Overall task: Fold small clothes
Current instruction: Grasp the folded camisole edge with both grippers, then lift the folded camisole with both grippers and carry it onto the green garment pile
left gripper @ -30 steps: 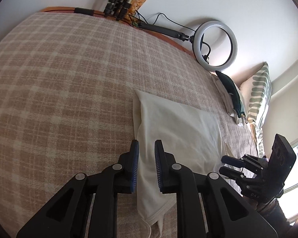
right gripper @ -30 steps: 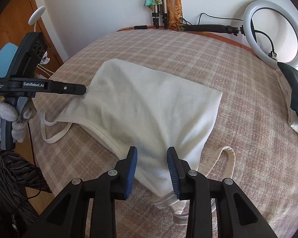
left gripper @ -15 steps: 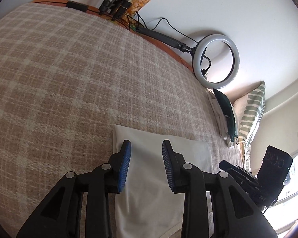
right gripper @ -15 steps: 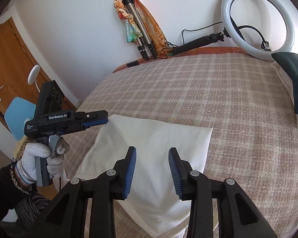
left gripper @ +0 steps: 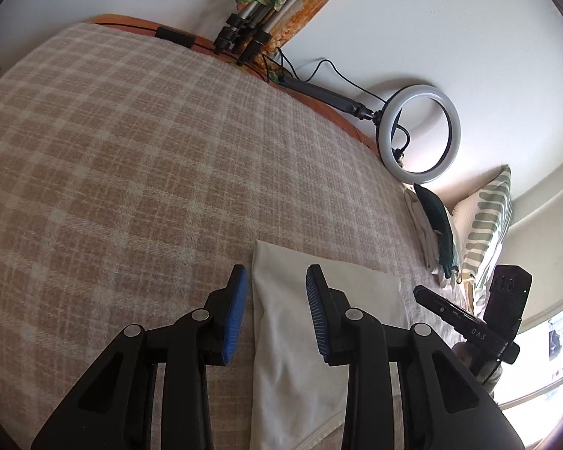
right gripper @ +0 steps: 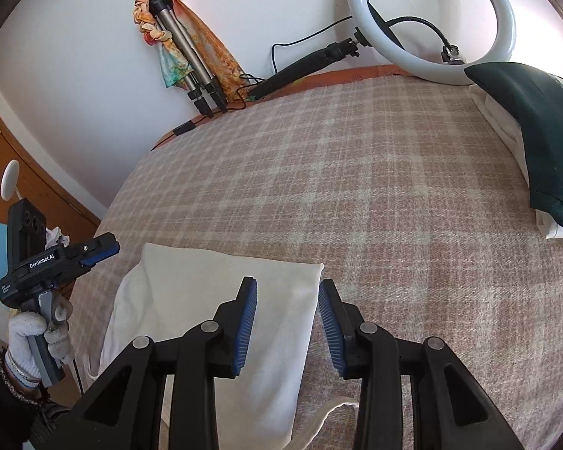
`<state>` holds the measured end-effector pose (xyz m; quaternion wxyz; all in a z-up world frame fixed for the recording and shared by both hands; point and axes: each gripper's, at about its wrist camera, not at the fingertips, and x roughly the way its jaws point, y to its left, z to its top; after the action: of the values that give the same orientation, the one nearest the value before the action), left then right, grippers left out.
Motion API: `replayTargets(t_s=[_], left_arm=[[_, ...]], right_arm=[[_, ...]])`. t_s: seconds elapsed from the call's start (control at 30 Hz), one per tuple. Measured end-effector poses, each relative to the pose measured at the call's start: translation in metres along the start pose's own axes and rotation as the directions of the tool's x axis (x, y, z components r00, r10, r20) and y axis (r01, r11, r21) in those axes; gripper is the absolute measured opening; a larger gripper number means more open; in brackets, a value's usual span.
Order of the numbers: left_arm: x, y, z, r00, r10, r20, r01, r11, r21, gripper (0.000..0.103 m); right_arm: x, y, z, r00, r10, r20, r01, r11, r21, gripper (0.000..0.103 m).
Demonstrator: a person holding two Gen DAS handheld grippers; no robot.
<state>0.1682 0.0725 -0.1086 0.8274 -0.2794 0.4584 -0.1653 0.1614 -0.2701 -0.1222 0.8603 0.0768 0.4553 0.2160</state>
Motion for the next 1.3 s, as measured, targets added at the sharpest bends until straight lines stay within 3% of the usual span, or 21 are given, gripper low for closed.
replayTargets(t_s=[0.07, 0.2, 0.33, 0.47, 0.57, 0.77, 0.93, 1.0, 1.1, 1.17, 1.3], left_arm=[[0.001, -0.002, -0.013, 0.999, -0.008, -0.04, 0.008, 1.0, -0.011, 0.032], [-0.002, 0.003, -0.036, 0.996, -0.011, -0.085, 0.006, 0.998, -0.057, 0.038], [-0.003, 0.013, -0.055, 0.99, -0.062, -0.123, 0.044, 0.989, -0.142, 0.04], [-0.003, 0.02, -0.067, 0.981, -0.147, -0.127, 0.116, 0.968, -0.223, 0.04], [-0.001, 0.02, -0.075, 0.97, -0.201, -0.134, 0.162, 0.952, -0.261, 0.04], [0.001, 0.02, -0.072, 0.965, -0.23, -0.127, 0.191, 0.946, -0.262, 0.04], [0.008, 0.018, -0.067, 0.962, -0.242, -0.124, 0.205, 0.945, -0.254, 0.037], [0.01, 0.015, -0.066, 0.965, -0.233, -0.12, 0.201, 0.952, -0.231, 0.035], [0.013, 0.009, -0.066, 0.978, -0.165, -0.124, 0.144, 0.976, -0.162, 0.018], [0.013, 0.006, -0.066, 0.982, -0.148, -0.117, 0.131, 0.981, -0.141, 0.015], [0.009, -0.005, -0.066, 0.988, -0.122, -0.095, 0.116, 0.991, -0.068, 0.01]], right_arm=[[-0.004, 0.002, -0.003, 1.0, 0.002, -0.014, -0.003, 1.0, -0.027, 0.046], [-0.005, -0.007, -0.01, 0.998, 0.022, -0.056, -0.023, 1.0, -0.018, 0.047], [-0.001, -0.025, -0.016, 0.984, 0.141, -0.11, -0.134, 0.988, 0.071, 0.05], [0.006, -0.04, -0.025, 0.965, 0.21, -0.155, -0.186, 0.97, 0.155, 0.05], [0.003, -0.048, -0.031, 0.95, 0.276, -0.148, -0.244, 0.948, 0.202, 0.05], [0.002, -0.06, -0.044, 0.913, 0.39, -0.12, -0.347, 0.897, 0.274, 0.049], [0.011, -0.062, -0.045, 0.893, 0.439, -0.1, -0.388, 0.863, 0.323, 0.039], [0.014, -0.058, -0.045, 0.895, 0.434, -0.101, -0.385, 0.867, 0.317, 0.035], [0.018, -0.046, -0.04, 0.911, 0.397, -0.113, -0.353, 0.891, 0.287, 0.023], [0.018, -0.037, -0.038, 0.925, 0.362, -0.118, -0.325, 0.911, 0.254, 0.015], [0.006, -0.02, -0.031, 0.944, 0.317, -0.096, -0.296, 0.938, 0.18, 0.009]])
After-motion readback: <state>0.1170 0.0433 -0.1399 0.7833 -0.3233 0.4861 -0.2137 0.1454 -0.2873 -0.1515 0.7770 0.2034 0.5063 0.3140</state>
